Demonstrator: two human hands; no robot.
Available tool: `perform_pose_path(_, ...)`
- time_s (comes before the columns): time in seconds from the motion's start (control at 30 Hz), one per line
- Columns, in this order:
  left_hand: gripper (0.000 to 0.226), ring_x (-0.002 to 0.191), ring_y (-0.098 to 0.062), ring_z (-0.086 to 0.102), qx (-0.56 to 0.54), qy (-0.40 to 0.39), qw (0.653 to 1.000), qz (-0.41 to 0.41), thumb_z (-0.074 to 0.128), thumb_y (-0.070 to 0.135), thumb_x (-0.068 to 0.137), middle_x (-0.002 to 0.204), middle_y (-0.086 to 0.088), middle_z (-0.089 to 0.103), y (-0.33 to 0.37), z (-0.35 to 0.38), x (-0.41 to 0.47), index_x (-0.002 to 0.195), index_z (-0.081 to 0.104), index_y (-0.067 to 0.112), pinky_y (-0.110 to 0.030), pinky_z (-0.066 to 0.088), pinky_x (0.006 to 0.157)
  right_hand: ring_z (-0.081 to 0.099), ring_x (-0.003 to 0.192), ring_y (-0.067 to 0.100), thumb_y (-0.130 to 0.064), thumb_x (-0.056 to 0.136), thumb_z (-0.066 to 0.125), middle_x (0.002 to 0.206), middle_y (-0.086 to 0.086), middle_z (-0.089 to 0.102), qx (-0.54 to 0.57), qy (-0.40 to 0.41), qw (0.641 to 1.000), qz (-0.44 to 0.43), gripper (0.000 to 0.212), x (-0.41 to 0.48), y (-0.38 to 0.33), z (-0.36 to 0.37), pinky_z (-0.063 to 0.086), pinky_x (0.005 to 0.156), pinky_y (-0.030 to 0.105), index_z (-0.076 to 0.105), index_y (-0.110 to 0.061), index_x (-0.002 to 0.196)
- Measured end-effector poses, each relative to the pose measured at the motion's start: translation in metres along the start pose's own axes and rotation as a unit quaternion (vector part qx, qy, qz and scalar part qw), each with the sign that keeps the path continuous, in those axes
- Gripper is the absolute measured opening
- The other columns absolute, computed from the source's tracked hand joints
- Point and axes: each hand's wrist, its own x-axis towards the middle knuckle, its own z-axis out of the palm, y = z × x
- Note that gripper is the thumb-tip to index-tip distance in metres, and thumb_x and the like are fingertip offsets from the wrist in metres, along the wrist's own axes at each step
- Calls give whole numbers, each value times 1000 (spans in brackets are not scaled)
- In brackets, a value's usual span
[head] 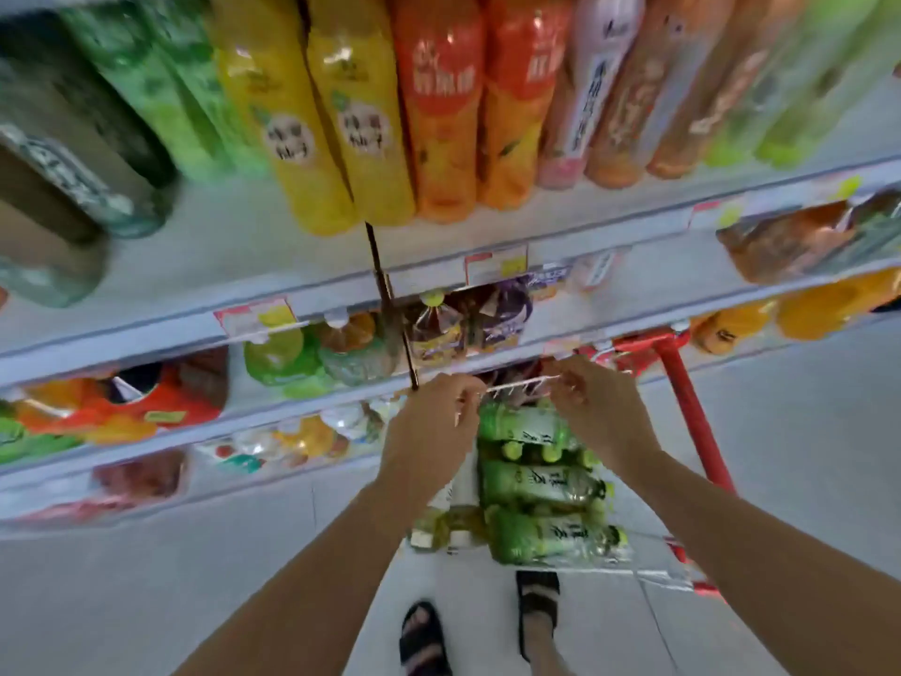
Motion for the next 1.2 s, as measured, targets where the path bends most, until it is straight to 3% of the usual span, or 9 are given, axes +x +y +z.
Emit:
perform_pose_path(0.13, 29, 109, -17, 57, 9, -93, 990, -104, 50, 22, 92, 123, 4, 58, -61, 57, -21, 120, 56, 29, -40, 47, 91, 60, 82, 16, -15, 88, 57, 92, 2, 66, 24, -105, 990, 86, 25, -14, 57, 53, 43, 72, 23, 64, -18, 112)
perform_pose_path(0.3, 50, 125, -25, 45, 41, -142, 970, -195, 53, 21, 92, 144, -5, 34, -111, 100, -32, 140, 37, 23, -39, 42, 98, 58, 84, 9, -17, 90, 56, 111, 0, 66, 10, -199, 975, 99, 32, -20, 101, 115, 46, 71, 22, 57, -19, 121)
perform_pose_path(0.53, 80, 118, -29, 48, 10, -96, 965, -244, 62, 27, 87, 143, -4, 28, -154, 143, -22, 146, 10, 35, -46, 51, 87, 54, 112, 25, -29, 89, 56, 136, 3, 49, -144, -237, 959, 52, 47, -13, 134, 174, 47, 91, 36, 45, -24, 135)
perform_pose_path(0.7, 85, 101, -12, 41, -55, -60, 963, -258, 67, 22, 82, 138, -2, 37, -159, 148, -21, 146, 13, 38, -18, 44, 60, 38, 128, 24, -33, 89, 57, 140, 1, 44, -170, -275, 946, 16, 53, -12, 140, 178, 34, 102, 37, 39, -23, 139)
perform_pose_path(0.77, 84, 101, -16, 48, -94, -70, 956, -270, 70, 22, 80, 136, -1, 41, -159, 137, -24, 144, 19, 41, -30, 56, 64, 42, 126, 24, -30, 89, 58, 143, 3, 41, -121, -288, 950, 9, 56, -8, 134, 168, 33, 102, 32, 36, -22, 141)
perform_pose_path(0.9, 79, 112, -23, 52, -71, -145, 961, -224, 71, 25, 77, 133, 3, 46, -150, 99, -34, 140, 27, 44, -40, 53, 85, 26, 138, 21, -28, 85, 65, 152, 3, 24, -101, -225, 959, -142, 78, 5, 101, 139, 18, 112, 33, 18, -27, 148)
perform_pose_path(1.03, 76, 110, -10, 48, -21, -221, 970, -104, 70, 26, 79, 127, 14, 48, -126, 68, -31, 141, 28, 43, -21, 38, 82, 18, 141, 19, -36, 79, 69, 153, -1, 25, -199, -291, 888, -295, 85, 16, 75, 120, -1, 112, 31, 18, -32, 147)
perform_pose_path(1.13, 74, 104, 0, 46, -21, -260, 965, -34, 71, 25, 78, 120, 21, 46, -104, 61, -20, 138, 32, 44, -6, 35, 78, 29, 134, 14, -41, 77, 71, 146, -5, 37, -209, -327, 875, -290, 83, 19, 72, 111, 8, 112, 28, 25, -29, 146)
perform_pose_path(1.2, 75, 104, 2, 46, -17, -265, 964, 0, 71, 27, 76, 123, 22, 48, -93, 65, -12, 137, 32, 46, -9, 38, 82, 38, 126, 14, -44, 75, 72, 137, -6, 47, -205, -320, 883, -276, 80, 20, 78, 102, 20, 110, 30, 33, -26, 143)
